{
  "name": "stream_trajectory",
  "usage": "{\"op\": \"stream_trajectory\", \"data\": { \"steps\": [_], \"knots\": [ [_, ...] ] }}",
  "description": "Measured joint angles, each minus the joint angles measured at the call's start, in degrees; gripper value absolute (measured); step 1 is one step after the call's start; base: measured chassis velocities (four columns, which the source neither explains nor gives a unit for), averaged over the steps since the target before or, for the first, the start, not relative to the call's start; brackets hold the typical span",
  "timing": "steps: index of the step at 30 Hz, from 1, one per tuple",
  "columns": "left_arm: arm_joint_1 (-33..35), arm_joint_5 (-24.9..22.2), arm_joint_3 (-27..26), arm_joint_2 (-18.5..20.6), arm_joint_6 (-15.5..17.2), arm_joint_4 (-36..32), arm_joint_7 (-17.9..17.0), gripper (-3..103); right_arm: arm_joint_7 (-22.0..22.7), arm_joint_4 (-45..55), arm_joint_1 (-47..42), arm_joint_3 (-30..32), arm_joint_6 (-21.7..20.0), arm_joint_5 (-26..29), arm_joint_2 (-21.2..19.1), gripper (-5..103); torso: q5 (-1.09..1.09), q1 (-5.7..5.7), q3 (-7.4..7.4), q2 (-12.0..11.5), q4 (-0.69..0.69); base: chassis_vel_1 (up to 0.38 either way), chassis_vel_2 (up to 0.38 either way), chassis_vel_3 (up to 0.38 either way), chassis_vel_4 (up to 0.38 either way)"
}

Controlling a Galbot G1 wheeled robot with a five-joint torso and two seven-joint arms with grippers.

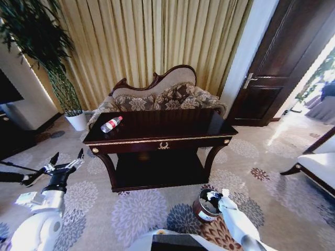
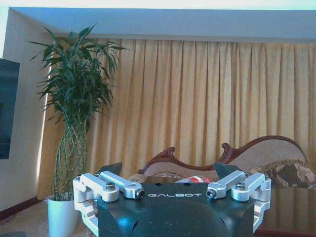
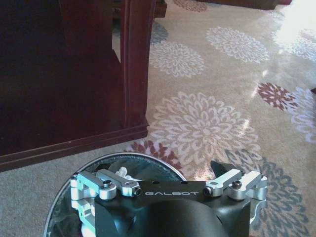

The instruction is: Move to the front of the table and place the trash on the table into the trash bin.

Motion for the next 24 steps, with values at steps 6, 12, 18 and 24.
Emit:
{"op": "stream_trajectory", "data": {
  "steps": [6,12,18,24],
  "knots": [
    [-0.49,0.05,0.22,-0.10,0.40,0.00,0.00,100,0.00,0.42,0.08,-0.01,0.16,0.16,0.05,100,0.00,0.00,0.00,0.00,0.00,0.000,0.000,0.000,0.000],
    [-0.47,1.03,0.97,-0.56,0.46,0.19,0.10,100,0.00,0.37,0.25,-0.02,0.91,1.12,-0.16,100,0.01,0.00,0.00,0.00,-0.02,0.000,0.000,0.000,0.000],
    [-0.41,1.21,1.08,-0.70,0.38,0.51,0.24,100,0.00,0.00,0.22,0.11,1.13,1.92,-0.20,100,0.03,0.00,0.01,-0.01,-0.03,0.000,0.000,0.000,0.000],
    [-0.58,1.09,0.86,-0.36,0.28,0.81,0.30,100,0.01,0.26,0.39,0.34,0.73,1.67,0.30,100,0.00,0.00,0.00,0.00,0.02,0.000,0.000,0.000,0.000]
  ]
}}
